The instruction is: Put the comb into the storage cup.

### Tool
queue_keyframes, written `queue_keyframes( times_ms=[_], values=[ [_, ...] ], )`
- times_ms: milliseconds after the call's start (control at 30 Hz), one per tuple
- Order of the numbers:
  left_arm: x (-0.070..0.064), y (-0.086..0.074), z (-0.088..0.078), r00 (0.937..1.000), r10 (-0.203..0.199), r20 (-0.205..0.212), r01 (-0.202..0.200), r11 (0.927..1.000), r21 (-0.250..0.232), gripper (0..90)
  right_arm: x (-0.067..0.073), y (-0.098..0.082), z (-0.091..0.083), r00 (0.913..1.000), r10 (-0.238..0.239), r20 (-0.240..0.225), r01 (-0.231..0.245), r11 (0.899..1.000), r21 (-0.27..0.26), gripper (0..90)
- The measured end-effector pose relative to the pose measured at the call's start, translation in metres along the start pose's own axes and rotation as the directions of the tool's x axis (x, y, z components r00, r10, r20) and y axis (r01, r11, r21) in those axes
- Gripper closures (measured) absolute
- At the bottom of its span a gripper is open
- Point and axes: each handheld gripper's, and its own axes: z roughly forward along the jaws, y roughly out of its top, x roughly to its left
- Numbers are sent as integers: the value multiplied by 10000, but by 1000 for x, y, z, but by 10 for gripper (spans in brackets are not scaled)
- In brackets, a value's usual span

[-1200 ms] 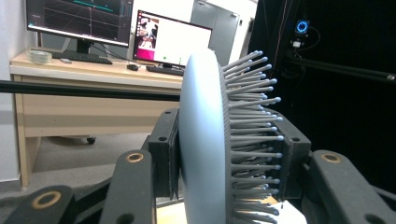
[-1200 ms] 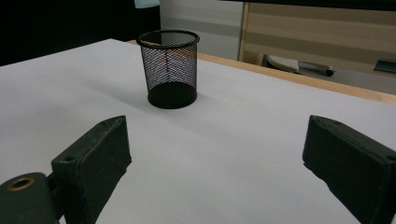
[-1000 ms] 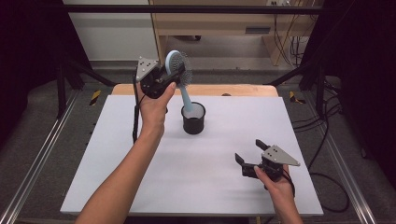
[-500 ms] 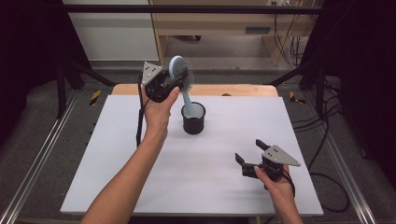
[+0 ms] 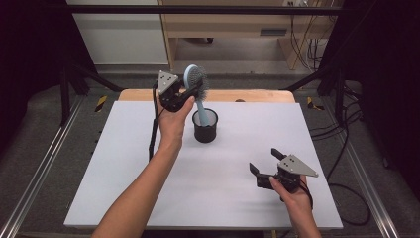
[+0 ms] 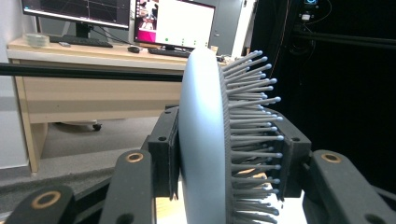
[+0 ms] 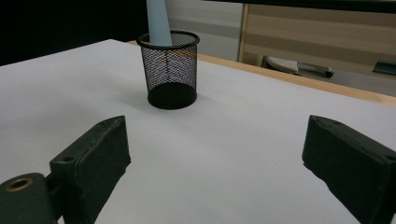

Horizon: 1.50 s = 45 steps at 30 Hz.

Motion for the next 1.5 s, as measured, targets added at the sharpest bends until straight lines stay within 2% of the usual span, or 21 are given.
queue_keyframes(
  times_ms=[533,900,1300,1500],
  values=[
    [1,-28,14,10000,32,90,-36,9988,488,521,-1,-1,1,10000,-74,23,73,9999,126,75],
    [1,-39,19,9999,-58,121,50,9980,636,520,0,-2,1,9999,-133,-3,133,9998,177,75],
    [4,-51,20,9996,-259,66,253,9966,788,519,2,-2,3,9996,-255,-79,257,9993,262,74],
    [5,-55,21,9987,-512,41,507,9957,781,518,2,-3,3,9997,-245,-57,247,9994,263,74]
  ],
)
